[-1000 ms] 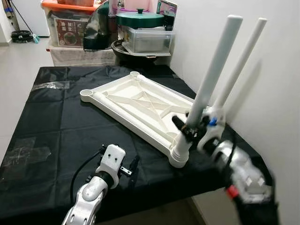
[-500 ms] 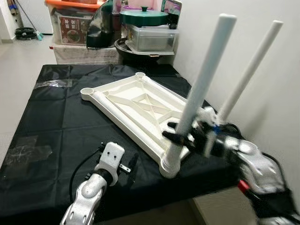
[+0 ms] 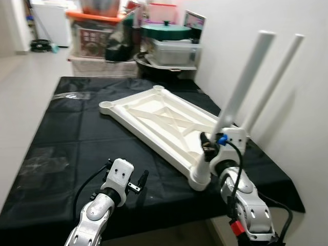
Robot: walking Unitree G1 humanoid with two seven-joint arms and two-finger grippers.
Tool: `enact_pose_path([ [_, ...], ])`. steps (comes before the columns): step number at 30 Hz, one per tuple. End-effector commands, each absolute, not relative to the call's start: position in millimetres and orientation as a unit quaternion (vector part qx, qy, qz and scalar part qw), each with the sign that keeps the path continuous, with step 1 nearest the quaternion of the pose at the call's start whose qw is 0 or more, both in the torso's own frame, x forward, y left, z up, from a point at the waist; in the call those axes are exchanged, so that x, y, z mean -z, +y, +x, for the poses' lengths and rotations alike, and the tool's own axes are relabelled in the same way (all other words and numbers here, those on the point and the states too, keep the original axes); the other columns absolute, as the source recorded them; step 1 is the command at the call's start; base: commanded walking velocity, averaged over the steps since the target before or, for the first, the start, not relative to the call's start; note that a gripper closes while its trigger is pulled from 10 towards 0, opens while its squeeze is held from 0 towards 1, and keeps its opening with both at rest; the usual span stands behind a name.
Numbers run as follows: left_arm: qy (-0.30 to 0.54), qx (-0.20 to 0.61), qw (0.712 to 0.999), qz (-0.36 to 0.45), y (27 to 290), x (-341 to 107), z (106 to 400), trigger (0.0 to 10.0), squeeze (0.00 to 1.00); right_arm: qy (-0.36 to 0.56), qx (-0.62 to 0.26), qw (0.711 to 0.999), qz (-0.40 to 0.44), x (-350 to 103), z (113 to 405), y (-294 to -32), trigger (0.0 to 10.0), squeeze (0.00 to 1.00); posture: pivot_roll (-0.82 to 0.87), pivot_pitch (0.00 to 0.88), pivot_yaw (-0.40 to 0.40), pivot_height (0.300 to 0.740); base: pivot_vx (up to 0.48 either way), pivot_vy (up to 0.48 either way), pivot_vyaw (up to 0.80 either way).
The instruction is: Building children table
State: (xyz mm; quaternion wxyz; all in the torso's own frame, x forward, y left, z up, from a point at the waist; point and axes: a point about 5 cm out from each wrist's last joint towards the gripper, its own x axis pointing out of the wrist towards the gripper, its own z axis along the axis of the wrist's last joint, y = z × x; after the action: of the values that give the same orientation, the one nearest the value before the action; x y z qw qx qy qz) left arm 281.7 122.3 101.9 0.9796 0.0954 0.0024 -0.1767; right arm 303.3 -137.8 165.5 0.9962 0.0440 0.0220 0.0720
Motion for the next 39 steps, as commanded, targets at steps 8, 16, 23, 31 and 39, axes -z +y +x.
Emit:
enact_pose_path([
  [8, 0.008, 0.177, 0.98, 0.093, 120.0, -98.8, 283.3, 10.0, 0.0, -0.042, -0.38, 0.924, 0.035, -221.6, 313.4, -147.7, 10.0, 0.0, 0.08, 0.0, -0.141, 0.74, 0.0, 0.0, 0.0],
  [16, 0.006, 0.175, 0.98, 0.093, 119.6, -98.8, 283.3, 10.0, 0.0, 0.012, -0.416, 0.908, -0.037, -201.2, 308.0, -151.6, 0.0, 0.0, 0.09, 0.0, -0.15, 0.74, 0.0, 0.0, 0.0],
  [23, 0.008, 0.173, 0.98, 0.095, 121.9, -97.8, 281.7, 10.0, 0.0, 0.092, -0.132, 0.987, -0.011, -157.7, 339.1, -179.9, 0.0, 0.0, 0.08, 0.0, -0.143, 0.74, 0.0, 0.0, 0.0],
  [31, 0.01, 0.177, 0.979, 0.097, 121.5, -97.1, 280.8, 10.0, 0.0, 0.129, 0.065, 0.989, -0.02, -123.5, 318.8, -182.7, 1.6, 0.0, 0.09, 0.0, -0.136, 0.74, 0.0, 0.0, 0.0],
  [39, 0.011, 0.176, 0.98, 0.097, 122.9, -97.1, 280.8, 10.0, 0.0, 0.041, -0.058, 0.997, 0.013, -161.7, 334.0, -164.2, 10.0, 0.0, 0.09, 0.0, -0.136, 0.74, 0.0, 0.0, 0.0],
])
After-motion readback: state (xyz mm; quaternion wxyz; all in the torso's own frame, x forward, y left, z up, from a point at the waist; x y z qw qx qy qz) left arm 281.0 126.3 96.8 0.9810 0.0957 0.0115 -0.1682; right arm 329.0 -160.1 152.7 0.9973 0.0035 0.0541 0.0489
